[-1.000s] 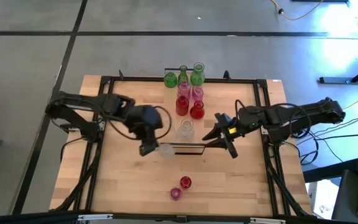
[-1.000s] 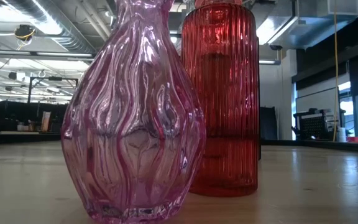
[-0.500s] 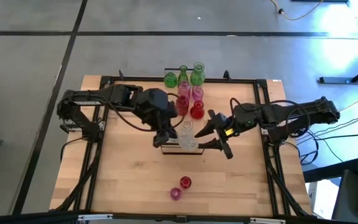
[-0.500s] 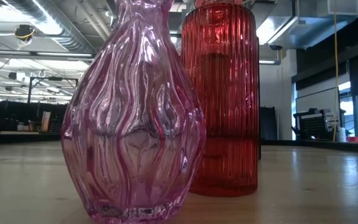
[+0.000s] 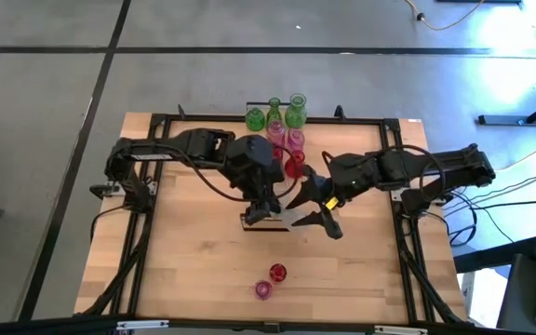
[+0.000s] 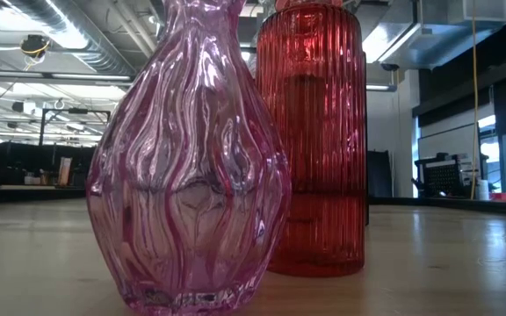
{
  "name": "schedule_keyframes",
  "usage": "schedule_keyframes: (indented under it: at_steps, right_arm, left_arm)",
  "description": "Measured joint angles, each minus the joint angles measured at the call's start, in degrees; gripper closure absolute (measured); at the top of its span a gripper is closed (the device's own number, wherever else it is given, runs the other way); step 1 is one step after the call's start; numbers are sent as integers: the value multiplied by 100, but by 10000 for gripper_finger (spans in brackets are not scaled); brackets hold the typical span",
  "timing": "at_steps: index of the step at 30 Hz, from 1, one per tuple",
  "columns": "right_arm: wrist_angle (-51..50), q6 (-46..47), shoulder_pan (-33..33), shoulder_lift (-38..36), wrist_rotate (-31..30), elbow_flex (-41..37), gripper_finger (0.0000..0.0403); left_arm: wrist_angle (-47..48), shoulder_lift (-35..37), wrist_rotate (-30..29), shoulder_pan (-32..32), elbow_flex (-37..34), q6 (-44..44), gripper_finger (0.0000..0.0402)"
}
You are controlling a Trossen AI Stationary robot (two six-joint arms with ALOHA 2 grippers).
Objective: Sort vases onto shelf
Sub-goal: Put the transparent vase on the shelf aligned with the other transparent vases
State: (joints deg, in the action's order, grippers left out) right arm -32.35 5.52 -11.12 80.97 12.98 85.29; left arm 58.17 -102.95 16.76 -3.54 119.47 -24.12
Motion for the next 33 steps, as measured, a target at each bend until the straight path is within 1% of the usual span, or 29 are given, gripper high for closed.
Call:
schedule_keyframes:
  at_steps: [3, 7, 10, 15, 18, 23, 29, 33]
  right_arm:
    - [-11, 49, 115, 115, 101, 163, 206]
    - [-55, 410, 361, 173, 543, 217, 206]
    - [71, 602, 455, 221, 625, 220, 206]
    - [240, 683, 436, 223, 616, 218, 206]
    - [140, 771, 438, 248, 616, 220, 223]
    - [156, 785, 437, 254, 698, 220, 274]
    - [97, 802, 436, 240, 749, 226, 274]
    - [73, 820, 436, 240, 699, 226, 274]
  left_arm:
    - [-60, -89, -30, 15, 158, 71, 388]
    - [-18, -243, -34, 16, 361, 184, 388]
    - [-78, -295, -85, -6, 377, 201, 388]
    - [-83, -271, -178, -56, 381, 232, 388]
    - [-13, -286, -195, -64, 375, 242, 388]
    - [-30, -278, -206, -82, 373, 289, 388]
    - [-170, -282, -204, -80, 370, 304, 388]
    - [-188, -282, -274, -80, 368, 304, 374]
